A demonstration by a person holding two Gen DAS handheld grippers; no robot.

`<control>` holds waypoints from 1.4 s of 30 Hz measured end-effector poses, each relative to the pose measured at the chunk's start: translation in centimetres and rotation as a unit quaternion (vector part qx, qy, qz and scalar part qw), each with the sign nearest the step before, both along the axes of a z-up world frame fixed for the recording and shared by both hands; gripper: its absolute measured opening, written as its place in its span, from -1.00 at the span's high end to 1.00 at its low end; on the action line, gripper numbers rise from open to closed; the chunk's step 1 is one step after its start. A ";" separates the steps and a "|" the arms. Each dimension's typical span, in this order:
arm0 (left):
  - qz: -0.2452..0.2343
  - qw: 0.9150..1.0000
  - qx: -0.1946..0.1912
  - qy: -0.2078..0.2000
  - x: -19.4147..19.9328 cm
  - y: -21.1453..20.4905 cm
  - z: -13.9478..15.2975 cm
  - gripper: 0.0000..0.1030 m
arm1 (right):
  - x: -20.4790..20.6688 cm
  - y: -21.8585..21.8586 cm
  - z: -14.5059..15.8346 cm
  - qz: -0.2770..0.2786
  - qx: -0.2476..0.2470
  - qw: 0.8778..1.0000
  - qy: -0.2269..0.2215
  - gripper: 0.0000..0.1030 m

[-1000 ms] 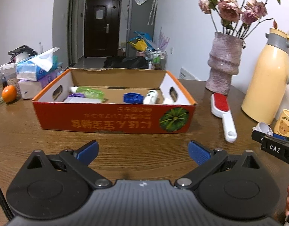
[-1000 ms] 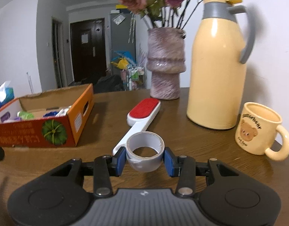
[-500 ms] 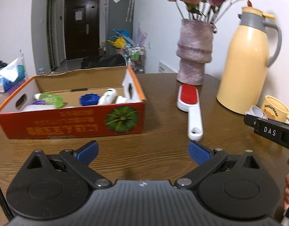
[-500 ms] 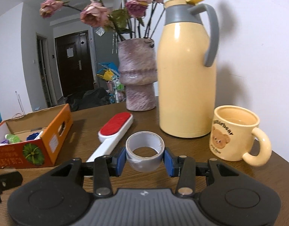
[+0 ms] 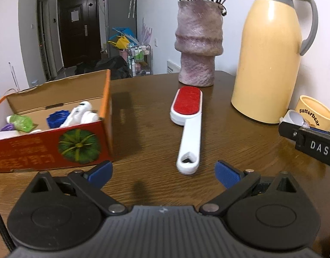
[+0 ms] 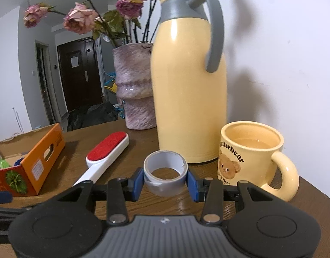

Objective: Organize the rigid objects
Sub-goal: 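Move the left tool to the red-white lint roller while the right tool holds the tape roll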

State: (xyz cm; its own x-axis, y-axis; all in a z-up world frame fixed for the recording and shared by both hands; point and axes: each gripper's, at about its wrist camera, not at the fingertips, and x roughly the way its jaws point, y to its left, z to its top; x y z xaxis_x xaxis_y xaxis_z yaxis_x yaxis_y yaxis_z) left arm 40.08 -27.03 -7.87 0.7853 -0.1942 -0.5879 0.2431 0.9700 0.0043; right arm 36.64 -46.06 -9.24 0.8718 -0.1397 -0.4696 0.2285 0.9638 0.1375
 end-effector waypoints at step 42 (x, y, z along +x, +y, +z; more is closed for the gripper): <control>-0.046 0.998 -0.005 0.050 10.3 -5.6 -1.7 0.49 | 7.2 -1.7 -2.1 0.011 -0.001 1.000 0.014 0.19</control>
State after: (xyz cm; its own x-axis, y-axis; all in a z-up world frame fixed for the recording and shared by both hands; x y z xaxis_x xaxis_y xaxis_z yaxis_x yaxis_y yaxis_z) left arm 50.40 -32.66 -9.54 0.7017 -0.2698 -0.6594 0.3308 0.9431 -0.0339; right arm 43.81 -47.72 -11.34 0.8615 -0.1222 -0.4928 0.2115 0.9688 0.1295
